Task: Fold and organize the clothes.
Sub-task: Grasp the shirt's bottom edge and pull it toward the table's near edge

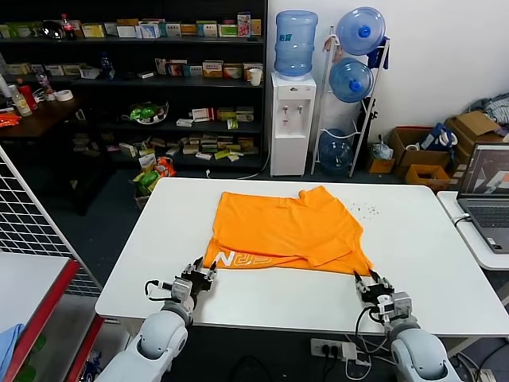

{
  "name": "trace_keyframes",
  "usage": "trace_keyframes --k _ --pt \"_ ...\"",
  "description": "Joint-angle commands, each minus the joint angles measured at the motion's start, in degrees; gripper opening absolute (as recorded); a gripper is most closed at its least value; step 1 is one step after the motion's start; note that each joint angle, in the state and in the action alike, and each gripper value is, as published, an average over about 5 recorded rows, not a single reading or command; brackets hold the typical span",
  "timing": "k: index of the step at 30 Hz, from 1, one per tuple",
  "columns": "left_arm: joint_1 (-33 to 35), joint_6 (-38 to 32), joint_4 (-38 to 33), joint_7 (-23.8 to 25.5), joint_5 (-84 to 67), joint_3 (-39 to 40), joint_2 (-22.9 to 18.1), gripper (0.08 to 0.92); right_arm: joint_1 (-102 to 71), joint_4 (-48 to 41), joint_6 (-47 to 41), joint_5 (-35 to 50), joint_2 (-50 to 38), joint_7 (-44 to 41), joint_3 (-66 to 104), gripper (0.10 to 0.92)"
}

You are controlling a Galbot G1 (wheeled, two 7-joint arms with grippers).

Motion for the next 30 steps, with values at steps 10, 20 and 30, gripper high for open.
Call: trace_keyframes --k 10,20,30 --pt "5.50 2.28 -9.13 -0.30 -1.92 -0.58 5.68 0.124 -7.79 10.16 -3.43 2.53 -4.53 2.56 1.18 0.124" --pt "18.62 4.60 -21.45 -0.81 -3.14 -2.75 13.63 0.097 -20.11 22.17 -8.88 3.65 -6.99 5.64 3.39 0.124" --pt "25.55 7.01 -27.47 -2.52 -3.56 -4.23 15.62 0.107 -24.96 27.58 -11.57 3.73 -7.17 7.33 5.30 0.143"
